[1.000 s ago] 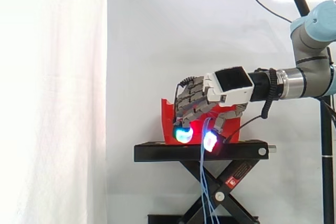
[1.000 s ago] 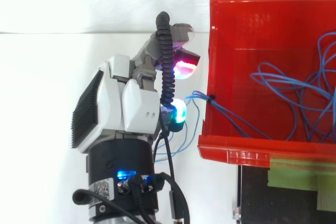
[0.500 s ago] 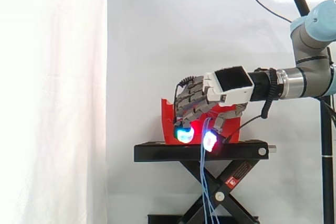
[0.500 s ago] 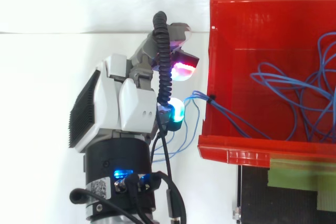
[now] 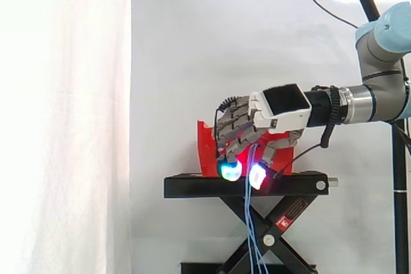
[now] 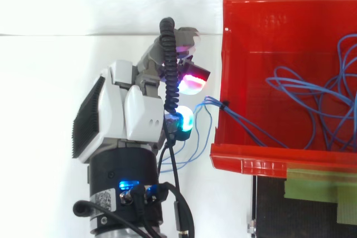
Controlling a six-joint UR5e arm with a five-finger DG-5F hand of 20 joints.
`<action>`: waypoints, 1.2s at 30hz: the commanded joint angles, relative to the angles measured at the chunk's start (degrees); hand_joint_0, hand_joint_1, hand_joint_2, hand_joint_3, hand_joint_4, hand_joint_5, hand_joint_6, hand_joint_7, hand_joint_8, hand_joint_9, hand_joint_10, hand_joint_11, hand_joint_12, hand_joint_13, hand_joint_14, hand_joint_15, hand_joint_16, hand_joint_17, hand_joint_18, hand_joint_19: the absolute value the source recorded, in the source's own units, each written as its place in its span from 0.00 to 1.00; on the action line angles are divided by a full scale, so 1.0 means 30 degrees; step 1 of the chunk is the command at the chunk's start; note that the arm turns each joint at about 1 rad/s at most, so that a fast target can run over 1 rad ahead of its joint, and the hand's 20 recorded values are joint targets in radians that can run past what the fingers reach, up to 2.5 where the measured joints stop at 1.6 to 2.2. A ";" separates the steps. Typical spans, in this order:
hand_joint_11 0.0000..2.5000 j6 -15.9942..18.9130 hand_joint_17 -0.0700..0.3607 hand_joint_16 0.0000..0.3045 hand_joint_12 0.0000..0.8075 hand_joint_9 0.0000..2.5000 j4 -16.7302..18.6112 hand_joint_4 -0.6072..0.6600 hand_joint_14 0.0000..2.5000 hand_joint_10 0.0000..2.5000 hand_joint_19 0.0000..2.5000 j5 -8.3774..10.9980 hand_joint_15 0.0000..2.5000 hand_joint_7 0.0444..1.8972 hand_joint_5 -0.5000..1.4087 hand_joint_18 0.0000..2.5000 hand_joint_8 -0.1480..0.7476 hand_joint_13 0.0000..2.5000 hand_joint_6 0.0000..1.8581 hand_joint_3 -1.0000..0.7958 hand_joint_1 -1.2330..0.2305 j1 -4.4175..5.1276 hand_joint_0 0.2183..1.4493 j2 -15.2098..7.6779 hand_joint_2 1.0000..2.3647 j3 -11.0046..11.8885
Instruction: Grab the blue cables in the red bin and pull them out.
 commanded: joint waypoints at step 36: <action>0.24 -0.0040 0.40 0.15 0.44 0.30 0.1070 0.54 0.01 0.01 0.29 -0.0117 0.22 0.44 0.76 0.23 0.45 0.25 0.00 0.00 0.23 -0.0116 0.49 0.0024 0.00 -0.0326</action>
